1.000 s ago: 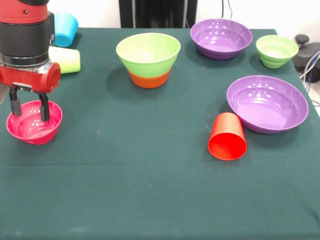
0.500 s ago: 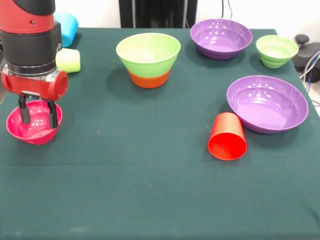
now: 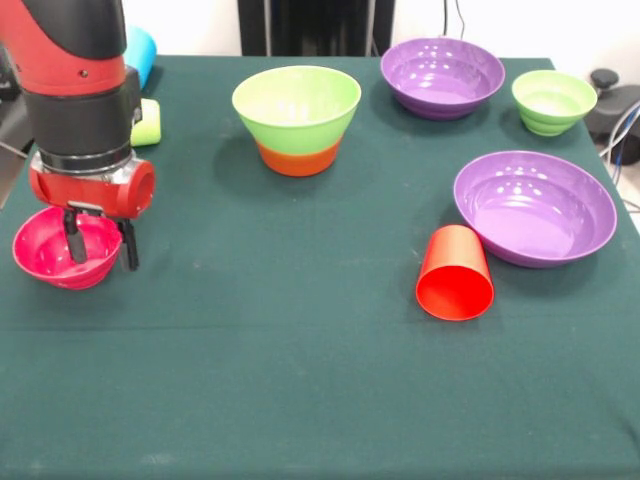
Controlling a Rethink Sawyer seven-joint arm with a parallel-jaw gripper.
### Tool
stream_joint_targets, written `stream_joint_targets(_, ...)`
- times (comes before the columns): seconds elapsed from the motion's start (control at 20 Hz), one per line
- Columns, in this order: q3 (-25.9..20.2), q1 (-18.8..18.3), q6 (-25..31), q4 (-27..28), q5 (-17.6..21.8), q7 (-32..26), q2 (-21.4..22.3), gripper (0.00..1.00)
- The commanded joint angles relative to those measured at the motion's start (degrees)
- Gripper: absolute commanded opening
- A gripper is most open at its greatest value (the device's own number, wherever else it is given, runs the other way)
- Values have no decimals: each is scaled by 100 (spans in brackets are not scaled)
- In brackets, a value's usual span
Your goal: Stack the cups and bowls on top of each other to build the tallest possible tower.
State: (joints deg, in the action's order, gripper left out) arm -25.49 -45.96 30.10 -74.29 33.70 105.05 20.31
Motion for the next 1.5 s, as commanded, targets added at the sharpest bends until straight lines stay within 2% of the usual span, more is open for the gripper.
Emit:
stream_joint_targets(0.05,-29,72,-402,-36,8,141,-416,100)
stream_joint_targets(0.3,71,97,-561,-150,19,279,-424,100)
stream_joint_targets(0.55,179,104,-637,-46,35,284,-646,100)
stream_joint_targets(1.0,370,223,-623,-59,186,193,-483,100)
stream_joint_targets(1.05,438,269,-667,-59,194,278,-462,0)
stream_joint_targets(1.5,684,459,-613,-230,5,657,-233,0)
